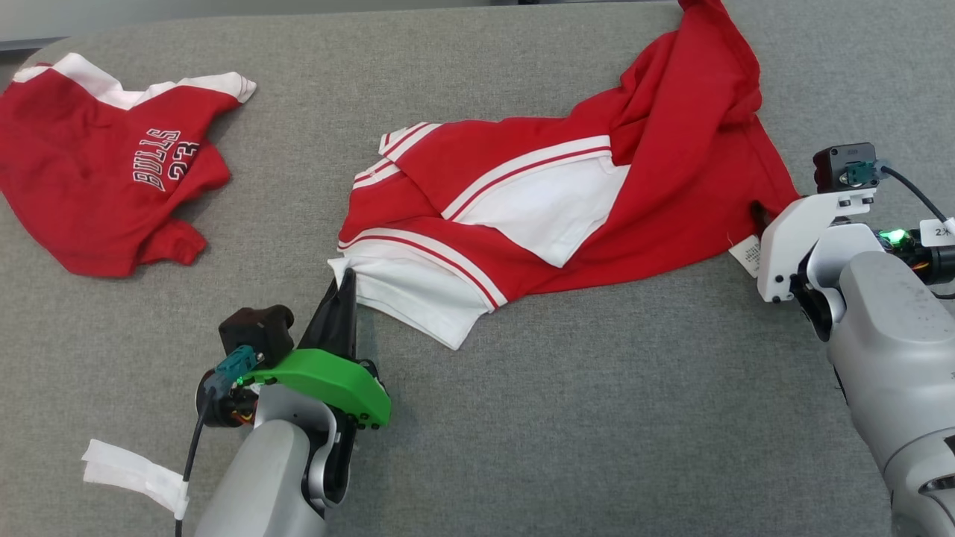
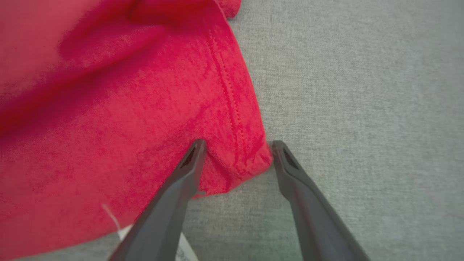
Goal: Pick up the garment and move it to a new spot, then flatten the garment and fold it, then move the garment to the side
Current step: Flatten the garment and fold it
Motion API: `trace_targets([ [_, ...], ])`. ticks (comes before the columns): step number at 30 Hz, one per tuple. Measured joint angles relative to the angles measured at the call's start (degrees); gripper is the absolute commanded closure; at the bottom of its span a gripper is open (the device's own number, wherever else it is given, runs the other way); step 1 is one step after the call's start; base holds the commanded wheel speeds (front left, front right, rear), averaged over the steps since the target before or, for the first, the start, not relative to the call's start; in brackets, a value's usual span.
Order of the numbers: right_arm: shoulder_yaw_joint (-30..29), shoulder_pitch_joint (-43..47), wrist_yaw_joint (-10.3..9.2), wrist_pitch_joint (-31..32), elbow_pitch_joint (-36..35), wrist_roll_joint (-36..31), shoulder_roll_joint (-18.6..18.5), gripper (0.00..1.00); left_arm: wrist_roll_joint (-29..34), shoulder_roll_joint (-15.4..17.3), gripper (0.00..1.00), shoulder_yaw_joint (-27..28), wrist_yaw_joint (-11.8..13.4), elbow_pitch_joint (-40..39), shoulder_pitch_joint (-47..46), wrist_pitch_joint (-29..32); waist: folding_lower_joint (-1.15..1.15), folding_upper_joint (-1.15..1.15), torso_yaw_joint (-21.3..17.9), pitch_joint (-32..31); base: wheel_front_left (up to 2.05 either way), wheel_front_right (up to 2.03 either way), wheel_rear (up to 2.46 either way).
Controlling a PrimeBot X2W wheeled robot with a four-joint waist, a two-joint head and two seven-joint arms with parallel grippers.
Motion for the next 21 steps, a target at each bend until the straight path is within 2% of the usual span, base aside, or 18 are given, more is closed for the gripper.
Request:
trace_targets([
  [1, 0.64, -0.30, -0.14, 0.30, 0.10, 1.55, 0.02, 0.65, -0.09, 0.00, 1.00, -0.07, 0.01, -0.32, 0.00, -0.12, 0.00, 0.00, -0.04, 0.05, 0.00, 0.00, 0.00],
  [2, 1.26, -0.51, -0.15, 0.47, 0.09, 2.72, 0.02, 0.87, -0.18, 0.00, 1.00, -0.10, 0.01, -0.56, -0.02, -0.16, 0.00, 0.00, -0.12, 0.06, 0.00, 0.00, 0.00],
  [3, 2.02, -0.58, -0.14, 0.47, -0.03, 3.93, 0.03, 0.99, -0.37, 0.00, 1.00, -0.09, 0.01, -0.86, -0.02, -0.20, 0.00, 0.00, -0.23, 0.05, 0.00, 0.00, 0.00],
  [9, 5.47, -0.66, 0.07, -1.49, -3.22, 12.22, 0.19, 1.00, -2.22, 0.14, 1.00, 0.43, -0.70, -2.69, -0.26, -0.10, 0.00, 0.00, -1.17, -0.84, 0.00, 0.00, 0.00],
  [13, 8.15, -0.67, 0.07, -2.07, -8.73, 19.95, 0.49, 1.00, -4.25, 0.86, 1.00, 1.27, -1.75, -5.43, -1.61, 0.68, 0.00, 0.00, -1.99, -2.34, 0.00, 0.00, 0.00],
  [21, 13.17, 1.14, 0.07, -2.65, -23.60, 30.40, -4.39, 1.00, -7.43, 4.77, 1.00, 4.56, -2.55, -16.52, -4.21, 3.10, 0.00, 0.00, -4.11, -7.03, 0.00, 0.00, 0.00],
])
